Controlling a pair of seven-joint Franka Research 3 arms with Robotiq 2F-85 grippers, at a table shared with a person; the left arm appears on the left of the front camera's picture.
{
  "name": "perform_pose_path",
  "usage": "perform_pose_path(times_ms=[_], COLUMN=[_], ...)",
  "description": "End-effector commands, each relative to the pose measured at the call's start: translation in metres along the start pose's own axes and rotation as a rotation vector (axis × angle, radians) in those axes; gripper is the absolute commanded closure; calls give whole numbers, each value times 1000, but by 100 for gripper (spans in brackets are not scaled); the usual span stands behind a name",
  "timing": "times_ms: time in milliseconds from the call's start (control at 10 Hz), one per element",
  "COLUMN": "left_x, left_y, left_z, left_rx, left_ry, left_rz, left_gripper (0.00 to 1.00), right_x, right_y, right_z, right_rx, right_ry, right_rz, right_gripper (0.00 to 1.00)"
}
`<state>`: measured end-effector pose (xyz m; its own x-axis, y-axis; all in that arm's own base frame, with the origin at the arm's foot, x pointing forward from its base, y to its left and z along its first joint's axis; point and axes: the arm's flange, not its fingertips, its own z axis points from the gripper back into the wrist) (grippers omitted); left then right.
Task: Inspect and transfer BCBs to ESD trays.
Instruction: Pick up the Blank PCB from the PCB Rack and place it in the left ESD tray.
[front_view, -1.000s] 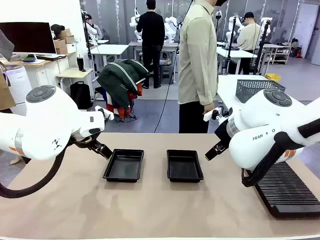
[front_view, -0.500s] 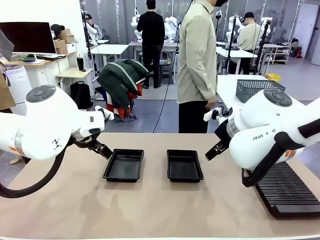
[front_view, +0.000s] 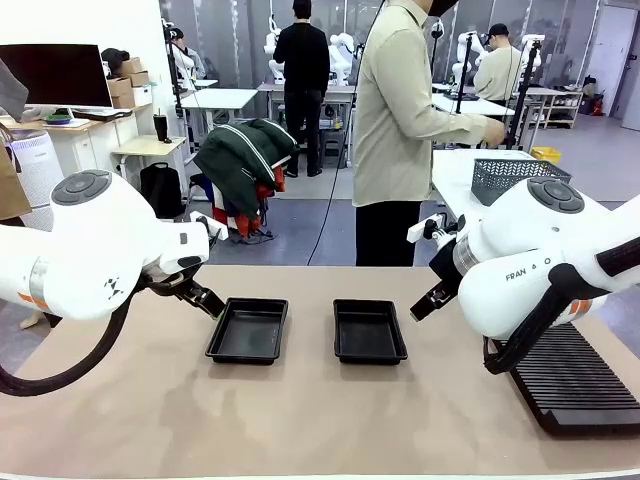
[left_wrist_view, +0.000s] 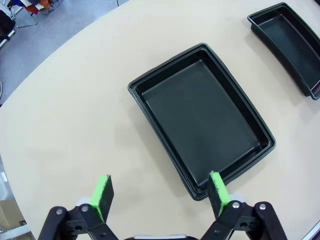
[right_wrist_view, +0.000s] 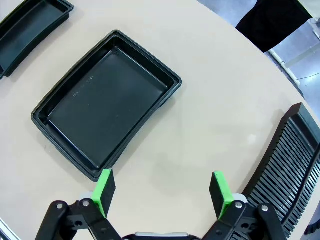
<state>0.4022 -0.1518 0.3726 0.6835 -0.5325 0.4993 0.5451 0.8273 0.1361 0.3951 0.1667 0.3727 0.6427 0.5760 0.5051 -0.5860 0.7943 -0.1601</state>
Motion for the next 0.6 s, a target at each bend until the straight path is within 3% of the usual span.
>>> perform_pose_path(times_ms=[0,500], left_x=[10,53], left_y=[2,40], left_z=[15,129], left_rx=[-12,-50], left_ry=[4,64], left_rz=[26,95], left_gripper=[0,0], right_x=[0,33], right_y=[0,-52], right_z=[0,101], right_rx=[0,199], right_ry=[0,58], right_rz=[0,-156], right_gripper=[0,0])
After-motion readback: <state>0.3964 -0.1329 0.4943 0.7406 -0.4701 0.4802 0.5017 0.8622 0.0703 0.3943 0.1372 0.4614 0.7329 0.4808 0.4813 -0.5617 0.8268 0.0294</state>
